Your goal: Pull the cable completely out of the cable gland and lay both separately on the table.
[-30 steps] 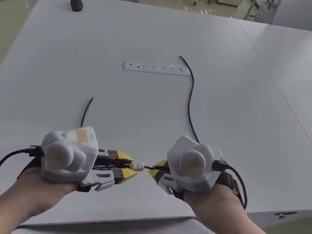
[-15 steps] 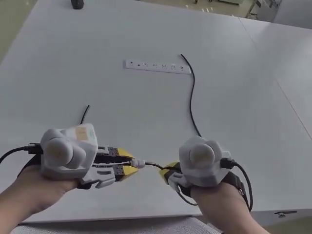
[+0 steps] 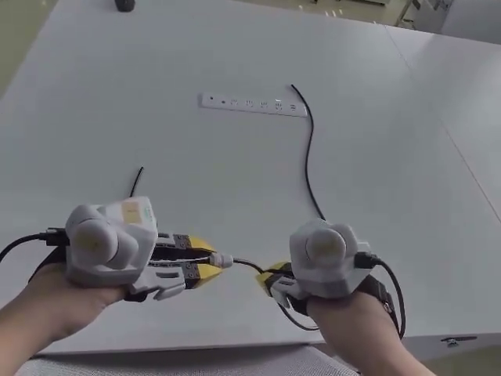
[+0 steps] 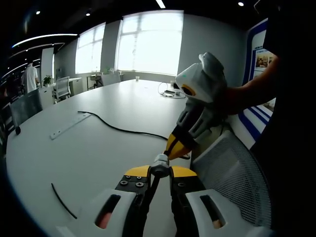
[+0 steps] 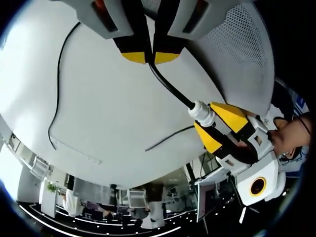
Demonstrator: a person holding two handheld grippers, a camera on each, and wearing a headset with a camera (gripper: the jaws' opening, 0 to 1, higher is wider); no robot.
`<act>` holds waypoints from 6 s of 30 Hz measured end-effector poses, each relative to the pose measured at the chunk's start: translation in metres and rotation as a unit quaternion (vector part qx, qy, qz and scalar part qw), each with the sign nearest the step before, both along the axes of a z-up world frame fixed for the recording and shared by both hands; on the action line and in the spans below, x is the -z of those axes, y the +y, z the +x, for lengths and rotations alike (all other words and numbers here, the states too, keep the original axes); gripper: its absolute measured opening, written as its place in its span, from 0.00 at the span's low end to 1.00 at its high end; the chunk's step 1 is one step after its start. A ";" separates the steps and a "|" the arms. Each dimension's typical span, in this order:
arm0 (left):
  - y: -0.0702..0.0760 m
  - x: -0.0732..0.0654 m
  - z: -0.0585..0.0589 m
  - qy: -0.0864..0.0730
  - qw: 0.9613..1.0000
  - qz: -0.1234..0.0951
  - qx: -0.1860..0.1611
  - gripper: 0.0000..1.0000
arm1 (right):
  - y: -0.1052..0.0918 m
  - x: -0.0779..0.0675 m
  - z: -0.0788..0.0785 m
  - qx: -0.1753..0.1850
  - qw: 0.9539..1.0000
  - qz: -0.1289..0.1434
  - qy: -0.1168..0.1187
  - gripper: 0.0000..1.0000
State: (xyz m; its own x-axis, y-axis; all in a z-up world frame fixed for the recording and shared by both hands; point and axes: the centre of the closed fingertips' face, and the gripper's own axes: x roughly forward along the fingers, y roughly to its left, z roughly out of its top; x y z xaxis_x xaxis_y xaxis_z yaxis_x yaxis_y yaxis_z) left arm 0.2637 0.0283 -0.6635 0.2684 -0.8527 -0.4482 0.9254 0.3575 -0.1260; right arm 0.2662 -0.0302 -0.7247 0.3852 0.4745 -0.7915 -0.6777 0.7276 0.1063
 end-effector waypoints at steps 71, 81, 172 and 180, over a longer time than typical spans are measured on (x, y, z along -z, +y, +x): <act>0.000 -0.002 -0.008 -0.002 1.000 0.013 -0.027 0.15 | 0.021 -0.028 0.001 -0.109 0.991 -0.007 -0.073 0.00; 0.001 -0.002 -0.008 -0.003 0.999 0.013 -0.035 0.15 | 0.001 -0.009 0.004 -0.026 0.999 0.021 -0.015 0.00; 0.013 0.000 -0.005 -0.003 1.000 0.012 -0.014 0.15 | 0.017 -0.013 0.004 -0.051 0.998 -0.020 -0.042 0.00; 0.012 0.001 -0.005 -0.004 1.000 0.012 -0.015 0.15 | 0.008 0.000 0.004 -0.005 1.000 -0.002 -0.006 0.00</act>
